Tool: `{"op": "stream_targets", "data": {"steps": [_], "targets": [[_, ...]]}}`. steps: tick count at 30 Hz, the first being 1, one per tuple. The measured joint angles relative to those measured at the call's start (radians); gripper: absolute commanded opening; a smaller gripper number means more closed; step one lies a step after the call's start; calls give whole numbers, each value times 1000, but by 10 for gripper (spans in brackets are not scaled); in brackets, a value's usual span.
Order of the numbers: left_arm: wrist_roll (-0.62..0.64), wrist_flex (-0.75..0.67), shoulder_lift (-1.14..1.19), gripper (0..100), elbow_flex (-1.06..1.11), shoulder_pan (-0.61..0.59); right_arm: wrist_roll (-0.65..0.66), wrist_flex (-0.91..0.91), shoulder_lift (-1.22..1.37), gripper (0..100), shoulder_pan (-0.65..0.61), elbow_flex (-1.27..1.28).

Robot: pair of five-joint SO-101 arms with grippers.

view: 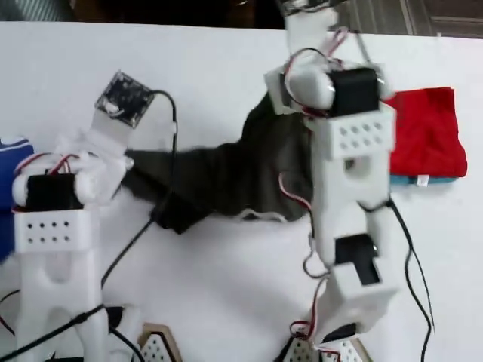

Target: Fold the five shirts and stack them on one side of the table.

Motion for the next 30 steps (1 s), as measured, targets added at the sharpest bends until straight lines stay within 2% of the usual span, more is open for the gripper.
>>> {"op": "stream_targets", "data": {"steps": [6,11,19,27,30], "targets": [[-8,83,2,24,-114,-38,3,0,-157,18,32,11],[-48,180,2,25,-51,-63,5,20,-267,18,58,141],[-83,213,2,25,216,-61,11,6,-517,18,80,750],[-86,104,2,26,503,26,17,-219,-873,18,110,1458],[-86,81,2,27,568,52,17,-299,-977,18,164,1625]]}}
